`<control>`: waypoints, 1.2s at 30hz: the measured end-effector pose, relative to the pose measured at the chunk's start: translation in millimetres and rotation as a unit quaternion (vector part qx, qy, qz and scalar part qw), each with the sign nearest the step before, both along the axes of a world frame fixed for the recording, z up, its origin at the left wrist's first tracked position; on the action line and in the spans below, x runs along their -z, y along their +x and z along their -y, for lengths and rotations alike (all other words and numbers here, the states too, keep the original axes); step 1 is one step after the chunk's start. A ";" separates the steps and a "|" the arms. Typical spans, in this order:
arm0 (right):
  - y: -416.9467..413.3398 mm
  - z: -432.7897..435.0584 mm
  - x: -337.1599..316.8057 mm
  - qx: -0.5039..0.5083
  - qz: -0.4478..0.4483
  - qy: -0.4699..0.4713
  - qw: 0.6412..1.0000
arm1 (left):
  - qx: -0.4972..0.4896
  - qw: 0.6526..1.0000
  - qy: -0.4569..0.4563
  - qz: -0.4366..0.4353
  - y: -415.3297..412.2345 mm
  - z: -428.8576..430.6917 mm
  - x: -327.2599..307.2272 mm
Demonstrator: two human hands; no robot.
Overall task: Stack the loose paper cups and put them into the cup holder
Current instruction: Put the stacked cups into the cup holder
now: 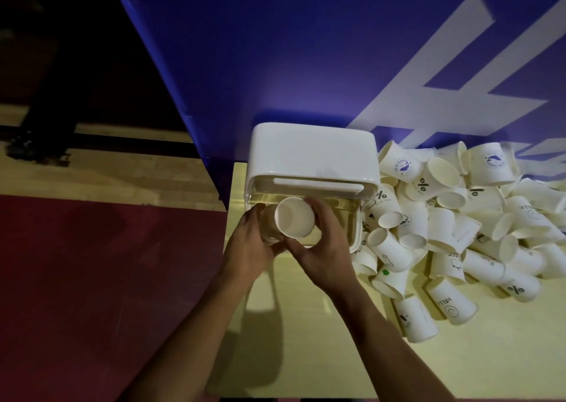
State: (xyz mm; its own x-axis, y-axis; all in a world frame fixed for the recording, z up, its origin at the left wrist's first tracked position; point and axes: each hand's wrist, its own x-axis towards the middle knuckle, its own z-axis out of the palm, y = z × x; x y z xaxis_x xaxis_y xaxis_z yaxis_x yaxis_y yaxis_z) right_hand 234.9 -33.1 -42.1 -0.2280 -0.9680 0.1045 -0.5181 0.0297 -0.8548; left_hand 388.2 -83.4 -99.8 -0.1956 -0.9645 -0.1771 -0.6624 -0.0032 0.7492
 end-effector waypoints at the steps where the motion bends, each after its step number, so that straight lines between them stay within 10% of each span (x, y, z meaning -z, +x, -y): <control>1: 1.4 1.7 3.8 -0.006 -0.005 0.005 1.000 | -0.006 1.000 0.006 -0.010 2.1 -1.7 -0.3; 19: -1.1 19.9 52.5 -0.071 -0.017 0.150 0.986 | -0.017 0.986 0.084 -0.140 15.7 -12.4 -3.0; 31: -24.5 -12.4 28.5 -0.035 -0.011 0.181 0.983 | -0.090 0.995 -0.049 0.015 12.4 -37.6 -34.7; 36: -87.1 -73.8 24.4 0.030 -0.043 0.190 0.980 | 0.025 0.997 -0.075 0.010 -50.7 -62.4 -53.2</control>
